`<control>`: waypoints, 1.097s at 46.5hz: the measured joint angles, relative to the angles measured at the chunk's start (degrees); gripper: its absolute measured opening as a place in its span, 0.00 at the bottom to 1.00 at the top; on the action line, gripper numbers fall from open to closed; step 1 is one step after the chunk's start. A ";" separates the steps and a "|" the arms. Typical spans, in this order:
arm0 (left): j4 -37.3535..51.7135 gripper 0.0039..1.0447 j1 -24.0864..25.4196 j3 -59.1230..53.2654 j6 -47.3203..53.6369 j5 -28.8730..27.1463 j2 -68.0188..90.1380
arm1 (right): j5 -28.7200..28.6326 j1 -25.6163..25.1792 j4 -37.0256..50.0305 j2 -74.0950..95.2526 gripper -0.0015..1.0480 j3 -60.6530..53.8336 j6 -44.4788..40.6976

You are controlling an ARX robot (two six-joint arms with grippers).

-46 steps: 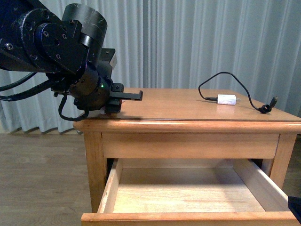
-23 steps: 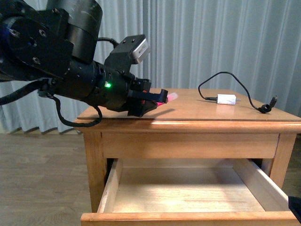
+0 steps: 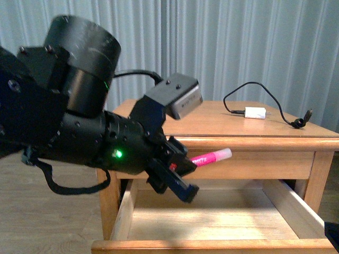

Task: Place pink marker in drawer with both arms

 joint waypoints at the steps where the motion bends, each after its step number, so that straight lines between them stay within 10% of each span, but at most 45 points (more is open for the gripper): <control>1: 0.55 0.14 -0.24 -0.13 0.13 -0.55 0.63 | 0.00 0.00 0.00 0.00 0.92 0.00 0.00; 15: 7.06 0.14 -2.45 -0.28 0.87 -9.25 9.35 | 0.00 0.00 0.00 0.00 0.92 0.00 0.00; 40: 10.45 0.94 -2.58 -8.70 -6.25 -18.16 -2.25 | 0.02 0.00 0.00 0.00 0.92 0.00 0.00; 51: 13.86 0.94 2.69 -22.32 -11.89 -22.05 -20.46 | 0.02 0.00 0.00 0.00 0.92 0.00 0.02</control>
